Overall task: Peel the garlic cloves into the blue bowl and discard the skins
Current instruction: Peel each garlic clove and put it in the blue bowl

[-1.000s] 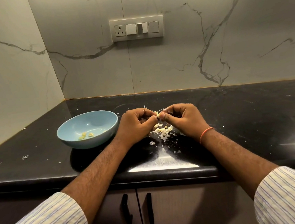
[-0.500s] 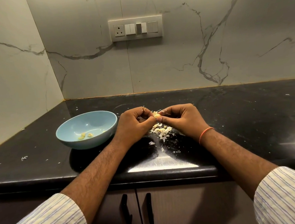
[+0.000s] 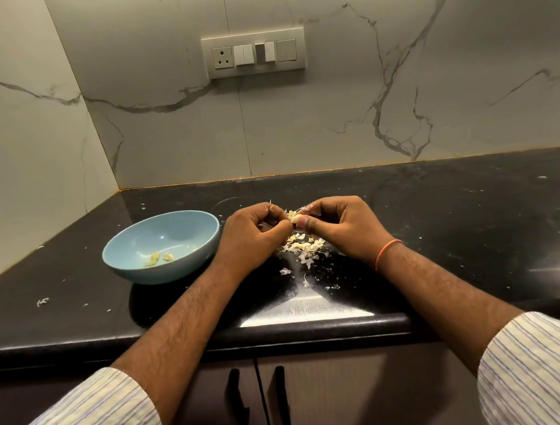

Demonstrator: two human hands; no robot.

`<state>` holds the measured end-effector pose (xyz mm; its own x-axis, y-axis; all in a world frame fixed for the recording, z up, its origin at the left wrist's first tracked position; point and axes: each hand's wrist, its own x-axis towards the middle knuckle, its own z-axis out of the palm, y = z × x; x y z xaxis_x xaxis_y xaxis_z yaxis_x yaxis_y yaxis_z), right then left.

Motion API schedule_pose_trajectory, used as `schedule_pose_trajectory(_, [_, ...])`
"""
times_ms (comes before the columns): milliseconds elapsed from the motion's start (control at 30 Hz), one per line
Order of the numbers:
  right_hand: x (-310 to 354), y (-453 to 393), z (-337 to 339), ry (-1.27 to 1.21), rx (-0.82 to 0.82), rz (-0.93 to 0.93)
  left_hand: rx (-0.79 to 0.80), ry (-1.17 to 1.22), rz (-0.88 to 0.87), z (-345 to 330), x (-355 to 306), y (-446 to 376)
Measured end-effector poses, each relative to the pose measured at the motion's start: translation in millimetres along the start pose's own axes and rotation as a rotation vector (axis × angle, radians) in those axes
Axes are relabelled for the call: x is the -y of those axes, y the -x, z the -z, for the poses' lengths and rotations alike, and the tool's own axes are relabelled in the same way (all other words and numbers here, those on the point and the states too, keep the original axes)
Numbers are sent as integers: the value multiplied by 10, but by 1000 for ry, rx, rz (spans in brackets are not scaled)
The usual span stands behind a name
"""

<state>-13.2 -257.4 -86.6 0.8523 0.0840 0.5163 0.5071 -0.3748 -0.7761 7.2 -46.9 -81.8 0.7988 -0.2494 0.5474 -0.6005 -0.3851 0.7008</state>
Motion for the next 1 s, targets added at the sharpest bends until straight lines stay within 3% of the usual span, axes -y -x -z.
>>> schedule_pose_trajectory(533, [5, 7, 9, -42, -11, 36, 60, 85, 20, -13, 33, 6])
schedule_pose_trajectory(1000, [84, 34, 45, -241, 103, -22, 153, 51, -19, -33, 90, -32])
